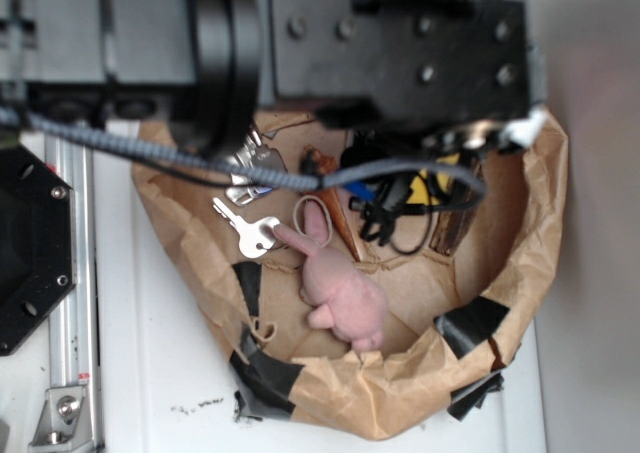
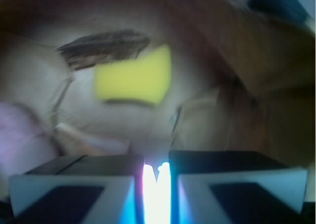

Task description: Grab the green sponge.

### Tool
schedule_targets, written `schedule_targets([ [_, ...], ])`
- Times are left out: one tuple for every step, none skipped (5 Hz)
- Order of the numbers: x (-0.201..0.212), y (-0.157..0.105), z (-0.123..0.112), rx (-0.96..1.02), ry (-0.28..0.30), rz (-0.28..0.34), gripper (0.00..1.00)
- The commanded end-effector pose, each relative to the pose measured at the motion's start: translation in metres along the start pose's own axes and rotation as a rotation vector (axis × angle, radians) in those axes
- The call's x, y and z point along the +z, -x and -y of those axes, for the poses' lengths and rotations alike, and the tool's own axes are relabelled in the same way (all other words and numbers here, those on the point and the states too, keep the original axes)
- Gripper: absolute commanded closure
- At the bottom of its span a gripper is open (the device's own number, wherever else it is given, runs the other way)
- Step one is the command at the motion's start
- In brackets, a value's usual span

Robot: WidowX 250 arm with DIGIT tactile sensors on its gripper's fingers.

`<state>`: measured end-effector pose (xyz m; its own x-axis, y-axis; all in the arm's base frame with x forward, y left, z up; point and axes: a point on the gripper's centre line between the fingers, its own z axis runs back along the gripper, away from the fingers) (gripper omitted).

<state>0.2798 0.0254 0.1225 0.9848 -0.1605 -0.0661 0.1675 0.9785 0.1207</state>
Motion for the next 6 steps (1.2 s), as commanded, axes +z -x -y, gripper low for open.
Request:
schedule_targets([
  [0.056,0.006,0.007,0.162,0.03,0.044,1.0],
  [0.034,0.0,0.009,0.146,0.021,0.077,0.0],
  [0.006,0.001,0.008,0.399,0.063,0.101,0.0],
  [-0.009,-0.007,0.003,0.651,0.112,0.109,0.0],
  [-0.038,-0.019,-0.004,0.901,0.204,0.085,0.0],
  [-0.047,-0.034,-0.016,1.147,0.286,0.144,0.0],
])
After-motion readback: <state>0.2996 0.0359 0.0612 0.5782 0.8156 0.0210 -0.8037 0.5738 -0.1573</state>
